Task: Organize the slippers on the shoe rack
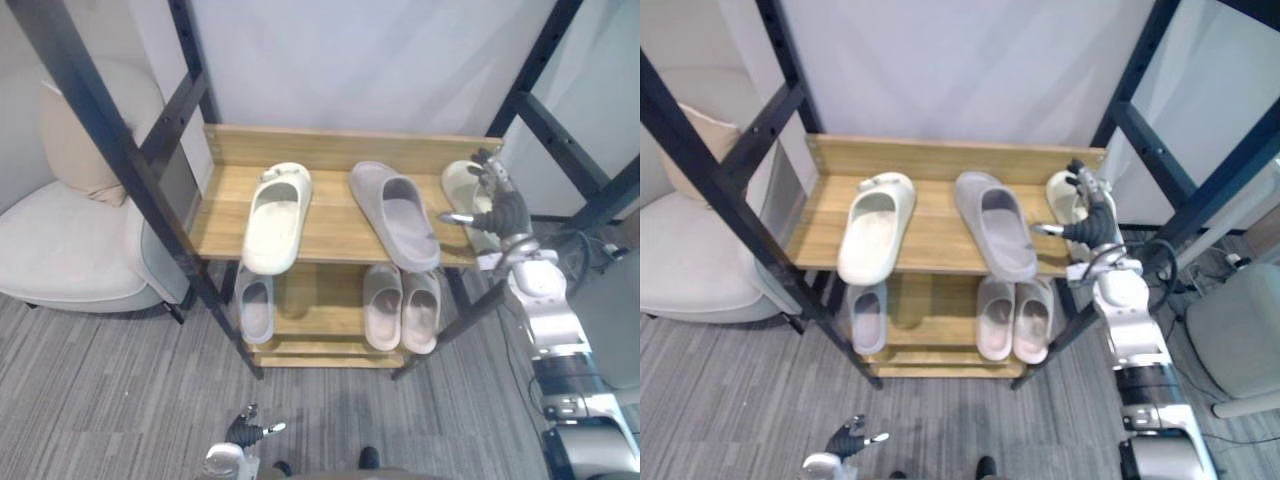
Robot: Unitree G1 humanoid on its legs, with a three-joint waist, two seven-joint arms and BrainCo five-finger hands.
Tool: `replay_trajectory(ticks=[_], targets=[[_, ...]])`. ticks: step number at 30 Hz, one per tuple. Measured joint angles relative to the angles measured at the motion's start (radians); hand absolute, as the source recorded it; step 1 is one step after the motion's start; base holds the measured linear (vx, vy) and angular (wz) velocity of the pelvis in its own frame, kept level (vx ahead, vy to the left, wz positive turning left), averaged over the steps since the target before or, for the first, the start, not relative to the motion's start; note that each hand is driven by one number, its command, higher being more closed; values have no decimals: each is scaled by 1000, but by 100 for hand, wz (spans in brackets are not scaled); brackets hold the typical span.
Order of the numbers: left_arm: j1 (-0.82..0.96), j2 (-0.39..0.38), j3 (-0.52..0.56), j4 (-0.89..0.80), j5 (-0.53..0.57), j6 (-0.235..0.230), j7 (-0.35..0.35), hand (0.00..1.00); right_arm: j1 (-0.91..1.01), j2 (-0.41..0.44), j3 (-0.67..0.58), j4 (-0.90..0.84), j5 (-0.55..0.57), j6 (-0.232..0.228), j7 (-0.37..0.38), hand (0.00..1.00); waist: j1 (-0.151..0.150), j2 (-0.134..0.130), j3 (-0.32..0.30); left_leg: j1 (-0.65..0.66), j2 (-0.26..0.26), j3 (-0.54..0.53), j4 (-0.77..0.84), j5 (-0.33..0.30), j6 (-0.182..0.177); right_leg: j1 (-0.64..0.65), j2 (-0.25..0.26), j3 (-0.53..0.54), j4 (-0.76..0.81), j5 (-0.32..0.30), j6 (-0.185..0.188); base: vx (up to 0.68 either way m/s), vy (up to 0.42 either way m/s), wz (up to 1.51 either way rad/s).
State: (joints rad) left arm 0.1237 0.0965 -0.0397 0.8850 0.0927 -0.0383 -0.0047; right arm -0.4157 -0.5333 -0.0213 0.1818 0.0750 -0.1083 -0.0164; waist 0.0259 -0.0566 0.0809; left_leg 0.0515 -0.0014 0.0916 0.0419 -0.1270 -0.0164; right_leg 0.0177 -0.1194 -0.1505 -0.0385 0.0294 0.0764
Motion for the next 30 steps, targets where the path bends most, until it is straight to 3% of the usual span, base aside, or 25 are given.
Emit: replay_trajectory(ticks=[12, 30], targets=[[4, 6, 0, -38, -16, -6, 0, 0, -121, -5, 74, 85, -48, 19, 15, 0, 33, -11, 27, -14, -8, -20, -1, 8, 12, -5, -7, -16, 0, 20, -2, -20, 1, 5], [4, 7, 2, -71, -38, -2, 1, 0, -168, 24, 27, 158, -189, 77, -26, 0, 36, -6, 76, -18, -11, -33, -6, 19, 16, -4, -10, -37, 0, 29, -3, -13, -4, 1]])
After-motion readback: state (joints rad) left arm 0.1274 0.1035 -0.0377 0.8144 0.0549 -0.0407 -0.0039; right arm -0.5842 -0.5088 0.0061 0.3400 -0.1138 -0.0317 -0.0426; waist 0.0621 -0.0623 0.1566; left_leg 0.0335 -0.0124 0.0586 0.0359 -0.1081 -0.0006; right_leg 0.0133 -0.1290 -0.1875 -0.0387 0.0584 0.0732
